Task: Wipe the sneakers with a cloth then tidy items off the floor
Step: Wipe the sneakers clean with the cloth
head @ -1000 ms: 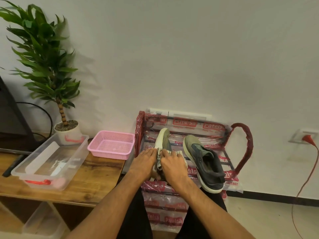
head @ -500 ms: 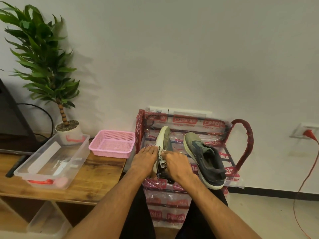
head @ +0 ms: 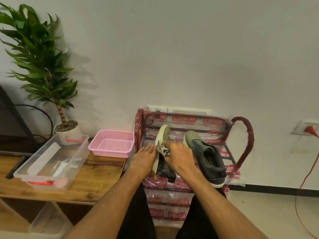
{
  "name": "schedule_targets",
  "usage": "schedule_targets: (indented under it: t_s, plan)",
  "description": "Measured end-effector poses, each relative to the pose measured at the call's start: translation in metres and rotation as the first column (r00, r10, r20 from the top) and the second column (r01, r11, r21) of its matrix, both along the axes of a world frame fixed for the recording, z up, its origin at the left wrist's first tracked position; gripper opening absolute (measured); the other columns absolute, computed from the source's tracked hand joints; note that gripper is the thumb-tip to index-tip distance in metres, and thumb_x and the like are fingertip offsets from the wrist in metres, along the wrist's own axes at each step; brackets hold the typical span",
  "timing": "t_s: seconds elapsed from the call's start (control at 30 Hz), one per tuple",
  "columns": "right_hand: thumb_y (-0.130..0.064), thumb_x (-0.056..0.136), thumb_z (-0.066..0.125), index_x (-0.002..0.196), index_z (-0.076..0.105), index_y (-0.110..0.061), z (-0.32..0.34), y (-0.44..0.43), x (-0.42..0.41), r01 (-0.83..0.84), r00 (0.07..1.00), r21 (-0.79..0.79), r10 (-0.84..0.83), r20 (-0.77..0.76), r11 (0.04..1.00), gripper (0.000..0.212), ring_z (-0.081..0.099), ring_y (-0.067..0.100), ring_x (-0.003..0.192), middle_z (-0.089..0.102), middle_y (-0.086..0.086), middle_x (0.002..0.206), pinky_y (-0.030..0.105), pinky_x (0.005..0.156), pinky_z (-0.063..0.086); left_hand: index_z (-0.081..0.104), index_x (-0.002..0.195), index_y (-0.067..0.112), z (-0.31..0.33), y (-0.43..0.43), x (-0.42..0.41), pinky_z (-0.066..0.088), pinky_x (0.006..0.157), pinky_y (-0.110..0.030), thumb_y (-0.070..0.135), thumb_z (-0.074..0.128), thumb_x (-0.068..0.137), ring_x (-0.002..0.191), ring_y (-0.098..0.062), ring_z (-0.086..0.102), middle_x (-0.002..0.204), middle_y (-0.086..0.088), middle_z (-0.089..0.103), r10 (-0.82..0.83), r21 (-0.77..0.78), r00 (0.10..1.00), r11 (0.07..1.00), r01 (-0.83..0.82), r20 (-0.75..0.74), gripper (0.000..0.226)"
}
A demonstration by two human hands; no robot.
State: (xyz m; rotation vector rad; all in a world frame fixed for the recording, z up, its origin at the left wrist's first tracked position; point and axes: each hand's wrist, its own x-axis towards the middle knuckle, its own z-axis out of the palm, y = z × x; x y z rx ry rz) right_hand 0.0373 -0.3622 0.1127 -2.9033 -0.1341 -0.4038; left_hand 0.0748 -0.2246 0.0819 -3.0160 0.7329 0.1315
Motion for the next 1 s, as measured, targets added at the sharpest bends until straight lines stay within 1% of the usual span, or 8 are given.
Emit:
schedule_targets:
  t_s: [0.2, 0.37, 0.53, 0.6, 0.7, 0.83, 0.9, 1.0]
  plan:
    - [-0.01, 0.094, 0.056, 0.141, 0.037, -0.007, -0.037, 0.026, 0.009, 0.07, 0.995, -0.109, -0.077, -0.061, 0.992, 0.051, 0.054, 0.033, 0.116, 0.047, 0.011, 0.139, 0.042, 0.091, 0.052, 0.0, 0.154, 0.009, -0.002, -0.001, 0.0, 0.004, 0.121, -0.036, 0.033, 0.079, 0.075, 0.149, -0.02, 0.004, 0.162, -0.008, 0.005, -0.002, -0.013, 1.0, 1.0, 0.003, 0.006, 0.114]
    - [-0.01, 0.094, 0.056, 0.138, 0.041, -0.003, -0.044, 0.03, -0.002, 0.046, 0.994, -0.172, -0.063, -0.094, 0.984, 0.046, 0.055, 0.034, 0.114, 0.051, 0.014, 0.133, 0.043, 0.088, 0.052, 0.002, 0.154, 0.009, -0.002, 0.001, -0.001, 0.005, 0.121, -0.034, 0.013, 0.065, 0.088, 0.149, -0.02, 0.006, 0.162, -0.008, 0.007, -0.015, -0.045, 0.998, 0.999, 0.018, 0.054, 0.091]
    - [-0.015, 0.089, 0.065, 0.132, 0.047, -0.003, -0.04, 0.024, 0.009, 0.012, 0.997, -0.275, -0.031, -0.064, 0.961, 0.047, 0.054, 0.034, 0.115, 0.058, 0.015, 0.127, 0.044, 0.094, 0.047, 0.001, 0.154, 0.009, -0.003, -0.001, -0.002, 0.007, 0.121, -0.037, 0.02, 0.073, 0.082, 0.149, -0.022, 0.005, 0.161, -0.009, 0.007, 0.014, -0.052, 1.0, 0.999, -0.013, 0.018, 0.102]
    - [-0.01, 0.09, 0.061, 0.131, 0.048, -0.003, -0.04, 0.025, 0.014, 0.007, 0.998, -0.25, -0.022, -0.058, 0.968, 0.044, 0.052, 0.034, 0.119, 0.058, 0.015, 0.128, 0.045, 0.101, 0.043, 0.001, 0.154, 0.009, -0.002, 0.0, -0.001, 0.007, 0.121, -0.037, 0.021, 0.073, 0.081, 0.149, -0.022, 0.006, 0.161, -0.009, 0.007, 0.019, -0.045, 1.0, 0.999, -0.018, 0.02, 0.103]
    - [-0.009, 0.089, 0.063, 0.134, 0.047, -0.001, -0.046, 0.026, 0.014, -0.002, 1.0, -0.178, -0.003, -0.027, 0.984, 0.049, 0.044, 0.032, 0.13, 0.056, 0.016, 0.133, 0.043, 0.115, 0.029, 0.001, 0.154, 0.009, -0.002, 0.0, -0.001, 0.006, 0.121, -0.037, 0.023, 0.07, 0.084, 0.149, -0.021, 0.005, 0.162, -0.009, 0.007, 0.008, -0.029, 0.999, 1.0, -0.007, 0.033, 0.099]
    - [-0.008, 0.085, 0.067, 0.133, 0.049, -0.004, -0.056, 0.02, -0.002, -0.037, 0.999, -0.104, 0.035, -0.014, 0.994, 0.052, 0.051, 0.026, 0.123, 0.057, 0.013, 0.13, 0.035, 0.108, 0.039, 0.004, 0.154, 0.009, -0.002, -0.003, -0.002, 0.009, 0.121, -0.037, 0.019, 0.069, 0.085, 0.148, -0.022, 0.008, 0.161, -0.01, 0.01, -0.008, -0.018, 0.998, 1.0, 0.009, 0.06, 0.096]
    - [-0.007, 0.083, 0.07, 0.134, 0.048, -0.003, -0.061, 0.015, -0.01, -0.061, 0.998, -0.136, 0.058, -0.026, 0.989, 0.056, 0.053, 0.027, 0.122, 0.058, 0.013, 0.129, 0.035, 0.106, 0.042, 0.004, 0.153, 0.007, -0.002, -0.005, -0.002, 0.01, 0.121, -0.037, 0.015, 0.067, 0.085, 0.148, -0.023, 0.009, 0.16, -0.011, 0.012, -0.014, -0.019, 0.997, 1.0, 0.015, 0.07, 0.093]
    - [-0.013, 0.085, 0.07, 0.14, 0.04, 0.0, -0.058, 0.011, -0.004, -0.074, 0.997, -0.223, 0.067, -0.037, 0.972, 0.065, 0.048, 0.029, 0.127, 0.054, 0.015, 0.135, 0.037, 0.111, 0.036, 0.004, 0.153, 0.007, -0.004, -0.008, -0.002, 0.01, 0.121, -0.037, 0.019, 0.075, 0.08, 0.148, -0.023, 0.009, 0.16, -0.012, 0.012, -0.013, -0.03, 0.999, 0.999, 0.015, 0.053, 0.102]
